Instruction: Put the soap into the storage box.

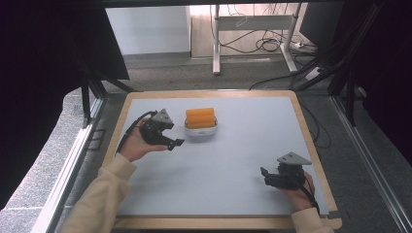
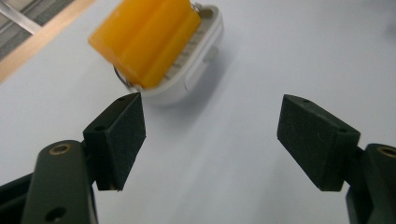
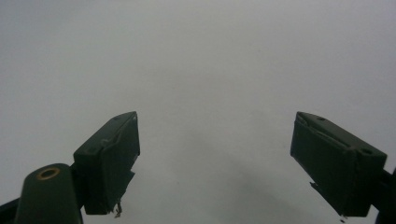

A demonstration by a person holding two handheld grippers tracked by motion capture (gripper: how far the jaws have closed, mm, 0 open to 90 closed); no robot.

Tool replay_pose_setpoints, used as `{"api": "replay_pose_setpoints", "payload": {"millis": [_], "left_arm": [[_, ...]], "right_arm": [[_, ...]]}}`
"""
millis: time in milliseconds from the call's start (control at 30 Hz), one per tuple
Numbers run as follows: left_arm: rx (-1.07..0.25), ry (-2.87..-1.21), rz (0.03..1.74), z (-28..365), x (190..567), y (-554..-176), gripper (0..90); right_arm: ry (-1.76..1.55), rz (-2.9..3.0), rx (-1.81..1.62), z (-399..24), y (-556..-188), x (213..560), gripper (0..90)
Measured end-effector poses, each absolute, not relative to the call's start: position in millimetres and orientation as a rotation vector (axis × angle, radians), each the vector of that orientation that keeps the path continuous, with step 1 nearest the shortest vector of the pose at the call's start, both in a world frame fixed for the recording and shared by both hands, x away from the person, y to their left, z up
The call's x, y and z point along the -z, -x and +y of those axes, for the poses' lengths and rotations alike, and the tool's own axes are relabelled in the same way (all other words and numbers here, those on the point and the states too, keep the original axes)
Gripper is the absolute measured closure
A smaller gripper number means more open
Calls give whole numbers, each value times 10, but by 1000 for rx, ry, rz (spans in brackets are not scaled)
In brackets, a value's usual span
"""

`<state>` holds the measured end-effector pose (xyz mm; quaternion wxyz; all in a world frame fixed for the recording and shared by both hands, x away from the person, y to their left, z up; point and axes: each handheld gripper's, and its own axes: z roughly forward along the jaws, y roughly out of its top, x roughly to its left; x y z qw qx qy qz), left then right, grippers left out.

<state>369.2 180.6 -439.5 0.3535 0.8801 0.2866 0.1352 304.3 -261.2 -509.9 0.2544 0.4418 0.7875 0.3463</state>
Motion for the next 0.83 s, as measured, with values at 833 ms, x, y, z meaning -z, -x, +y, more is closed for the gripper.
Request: {"api": "replay_pose_setpoints", "payload": {"millis": [833], "left_arm": [[-334, -2252, 869, 2110, 4701, -3175, 215]], "right_arm": [[-1165, 2102, -991, -2592, -3033, 5055, 165]]}}
